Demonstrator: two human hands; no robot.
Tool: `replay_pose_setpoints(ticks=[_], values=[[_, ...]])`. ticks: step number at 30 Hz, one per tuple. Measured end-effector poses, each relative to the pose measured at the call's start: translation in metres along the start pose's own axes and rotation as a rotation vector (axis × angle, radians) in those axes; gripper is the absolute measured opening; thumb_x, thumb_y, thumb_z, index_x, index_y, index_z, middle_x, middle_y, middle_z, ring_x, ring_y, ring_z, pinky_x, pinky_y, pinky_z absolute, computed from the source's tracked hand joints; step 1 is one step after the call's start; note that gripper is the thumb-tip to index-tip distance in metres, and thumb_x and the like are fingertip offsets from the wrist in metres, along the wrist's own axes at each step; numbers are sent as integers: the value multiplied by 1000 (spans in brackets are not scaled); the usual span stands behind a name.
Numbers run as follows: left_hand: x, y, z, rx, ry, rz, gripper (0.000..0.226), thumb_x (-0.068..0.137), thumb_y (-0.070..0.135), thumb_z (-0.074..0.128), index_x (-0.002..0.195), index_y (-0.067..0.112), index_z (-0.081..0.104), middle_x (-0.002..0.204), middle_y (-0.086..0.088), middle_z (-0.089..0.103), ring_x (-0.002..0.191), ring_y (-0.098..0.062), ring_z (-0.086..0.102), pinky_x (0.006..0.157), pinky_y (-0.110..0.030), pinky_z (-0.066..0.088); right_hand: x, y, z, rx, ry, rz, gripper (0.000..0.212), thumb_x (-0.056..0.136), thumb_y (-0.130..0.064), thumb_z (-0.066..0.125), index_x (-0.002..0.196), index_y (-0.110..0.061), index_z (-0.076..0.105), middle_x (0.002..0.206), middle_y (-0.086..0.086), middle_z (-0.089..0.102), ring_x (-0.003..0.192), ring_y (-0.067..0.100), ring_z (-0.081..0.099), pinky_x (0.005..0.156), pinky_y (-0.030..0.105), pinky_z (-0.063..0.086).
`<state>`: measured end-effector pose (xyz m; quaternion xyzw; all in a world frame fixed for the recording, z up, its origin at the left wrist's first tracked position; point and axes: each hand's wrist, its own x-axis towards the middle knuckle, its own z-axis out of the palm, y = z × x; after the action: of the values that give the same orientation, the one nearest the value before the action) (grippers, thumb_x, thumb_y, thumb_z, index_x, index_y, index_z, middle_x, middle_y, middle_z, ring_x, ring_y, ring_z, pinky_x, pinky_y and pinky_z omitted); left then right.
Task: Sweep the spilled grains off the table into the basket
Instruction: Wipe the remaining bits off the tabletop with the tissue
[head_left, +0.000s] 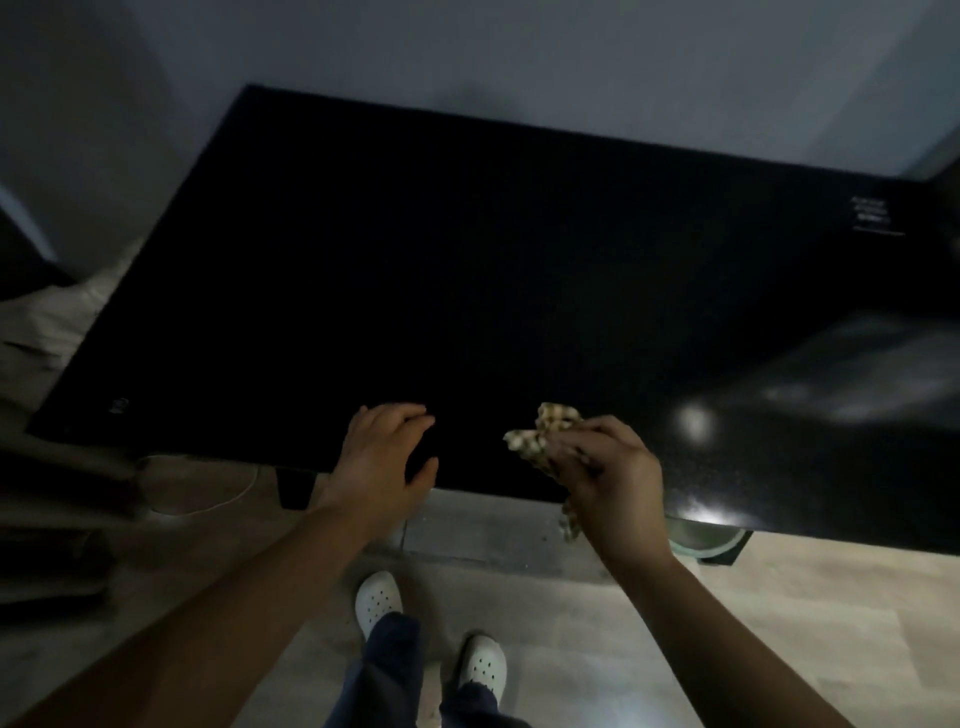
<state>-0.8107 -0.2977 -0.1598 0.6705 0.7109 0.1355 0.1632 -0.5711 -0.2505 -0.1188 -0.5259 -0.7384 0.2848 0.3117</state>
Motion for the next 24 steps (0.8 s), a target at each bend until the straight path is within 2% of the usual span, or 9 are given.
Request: replay_pose_setpoints(ticks=[3, 6, 9, 12, 15, 19, 24], values=[[-9, 5, -10, -26, -97, 65, 45, 89, 41, 52, 129, 19, 57, 133, 3, 49, 127, -17, 42, 106, -29, 35, 28, -14, -5, -1, 40, 56, 13, 84, -12, 71, 94, -18, 76, 94, -8, 62, 88, 9, 61, 78, 28, 53], [-5, -4, -27, -66, -86, 48, 42, 91, 38, 51, 128, 19, 57, 130, 5, 51, 124, -16, 44, 101, -24, 35, 54, -25, -5, -8, 65, 85, 14, 85, -11, 70, 96, -17, 76, 95, -7, 62, 86, 5, 60, 78, 21, 51], [16, -27, -53, -79, -48, 29, 40, 90, 34, 55, 126, 18, 57, 126, 3, 54, 120, -17, 47, 98, -20, 33, 86, -43, 2, -34, 52, 98, 14, 86, -12, 69, 98, -15, 75, 96, -7, 61, 84, -1, 57, 72, 4, 41], [40, -50, -87, -95, -36, 7, 40, 92, 36, 52, 128, 18, 55, 127, 4, 53, 119, -15, 47, 99, -24, 38, 115, -62, 11, -32, 45, 129, 12, 86, -14, 69, 96, -17, 75, 93, -9, 60, 83, -3, 56, 70, -2, 37], [65, -72, -120, -120, -26, -12, 40, 93, 33, 53, 131, 18, 53, 128, 4, 51, 119, -13, 45, 100, -28, 40, 140, -75, 17, 4, 73, 164, 11, 87, -15, 69, 95, -21, 73, 92, -13, 58, 86, -1, 58, 68, 3, 40], [108, -92, -144, -163, -118, -19, 42, 95, 32, 51, 134, 17, 49, 130, 3, 49, 121, -14, 43, 102, -33, 40, 183, -73, 25, 62, 122, 260, 14, 88, -14, 67, 101, -16, 72, 94, -13, 59, 85, -2, 57, 68, 8, 40], [169, -100, -139, -158, -94, -31, 41, 96, 35, 48, 134, 20, 48, 129, 5, 50, 118, -12, 43, 98, -27, 41, 249, -51, 32, 164, 96, 306, 16, 88, -16, 67, 103, -20, 70, 95, -13, 61, 85, -3, 59, 67, 9, 44]])
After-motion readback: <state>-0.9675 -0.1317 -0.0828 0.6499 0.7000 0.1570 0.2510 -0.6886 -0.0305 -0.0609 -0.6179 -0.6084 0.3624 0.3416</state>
